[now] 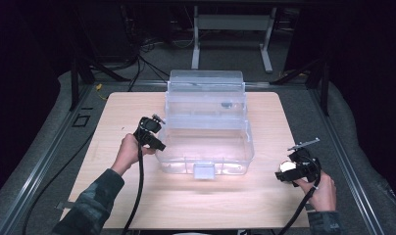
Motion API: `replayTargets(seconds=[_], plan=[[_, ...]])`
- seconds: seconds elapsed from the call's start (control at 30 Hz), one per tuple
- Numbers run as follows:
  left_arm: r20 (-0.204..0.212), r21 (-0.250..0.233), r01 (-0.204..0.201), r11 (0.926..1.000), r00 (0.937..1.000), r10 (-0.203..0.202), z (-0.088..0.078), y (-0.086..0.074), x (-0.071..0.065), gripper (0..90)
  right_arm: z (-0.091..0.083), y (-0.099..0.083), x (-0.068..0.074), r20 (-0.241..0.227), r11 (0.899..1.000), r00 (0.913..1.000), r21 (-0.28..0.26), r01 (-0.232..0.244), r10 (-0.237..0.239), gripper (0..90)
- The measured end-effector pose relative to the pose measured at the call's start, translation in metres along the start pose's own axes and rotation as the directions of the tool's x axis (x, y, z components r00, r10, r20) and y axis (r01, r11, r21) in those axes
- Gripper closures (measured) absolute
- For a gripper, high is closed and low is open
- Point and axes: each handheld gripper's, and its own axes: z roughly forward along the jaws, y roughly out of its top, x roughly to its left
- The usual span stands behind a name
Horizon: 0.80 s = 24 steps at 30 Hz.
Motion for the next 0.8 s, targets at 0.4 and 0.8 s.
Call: replayTargets(seconds=[0.4, 0.8], plan=[[0.151, -0.053, 0.010, 0.9985, 0.9886, -0.002, -0.032, -0.020, 0.024, 26.3, 0.006, 0.006, -0.003, 0.022, 0.999, 0.9998, 0.034, 0.002, -0.003, 2.9], [0.091, -0.066, -0.001, 0.9978, 0.9959, 0.007, -0.077, -0.060, 0.045, 6.1, 0.020, 0.013, -0.014, 0.025, 0.995, 0.9996, 0.095, -0.014, 0.011, 0.8]])
